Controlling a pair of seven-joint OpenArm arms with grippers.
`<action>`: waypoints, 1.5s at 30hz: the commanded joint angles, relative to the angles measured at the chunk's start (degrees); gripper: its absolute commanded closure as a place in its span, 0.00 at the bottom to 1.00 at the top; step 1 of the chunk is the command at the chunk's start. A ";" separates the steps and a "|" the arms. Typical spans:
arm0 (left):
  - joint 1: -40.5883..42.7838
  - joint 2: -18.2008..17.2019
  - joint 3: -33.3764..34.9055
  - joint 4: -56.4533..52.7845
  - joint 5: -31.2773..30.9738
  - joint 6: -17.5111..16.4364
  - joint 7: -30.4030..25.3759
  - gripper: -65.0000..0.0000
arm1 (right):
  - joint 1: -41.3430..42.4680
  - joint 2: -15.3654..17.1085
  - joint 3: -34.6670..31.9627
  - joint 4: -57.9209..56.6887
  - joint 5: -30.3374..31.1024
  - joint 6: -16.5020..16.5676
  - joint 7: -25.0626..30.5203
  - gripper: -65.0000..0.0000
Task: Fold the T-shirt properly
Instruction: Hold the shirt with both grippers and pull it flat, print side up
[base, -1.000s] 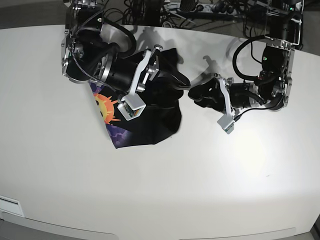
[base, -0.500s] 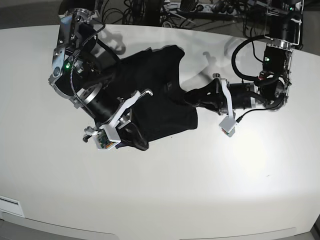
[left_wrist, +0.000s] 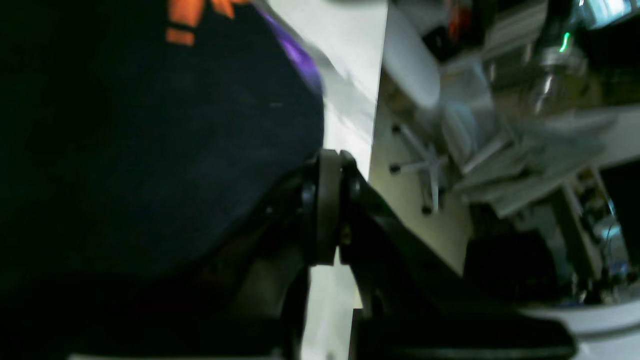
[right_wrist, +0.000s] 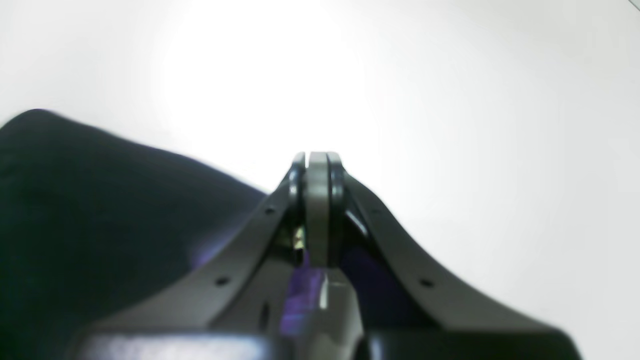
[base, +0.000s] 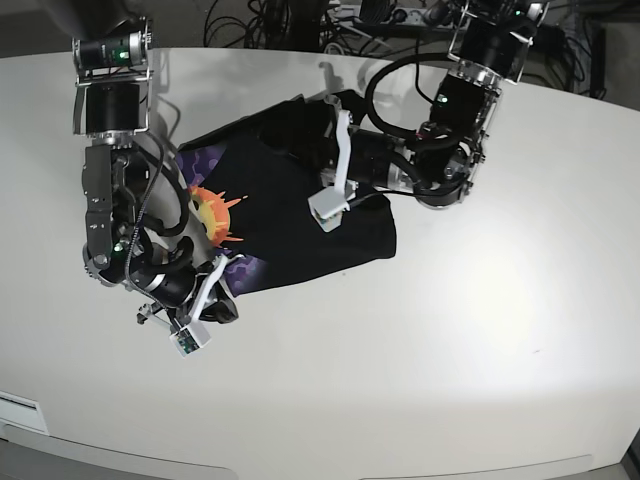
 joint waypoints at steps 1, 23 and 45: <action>-0.61 0.44 0.92 0.87 -0.13 -0.49 -0.68 1.00 | 1.53 1.18 -0.63 -1.27 0.79 1.46 1.18 1.00; -1.38 -15.91 4.96 0.76 17.09 -0.49 -7.89 1.00 | -18.53 14.75 0.74 18.32 15.26 -4.35 -5.07 1.00; 4.31 -18.51 4.85 0.79 14.32 -0.49 -7.23 1.00 | 4.02 1.46 -10.47 -7.63 1.29 4.15 10.80 1.00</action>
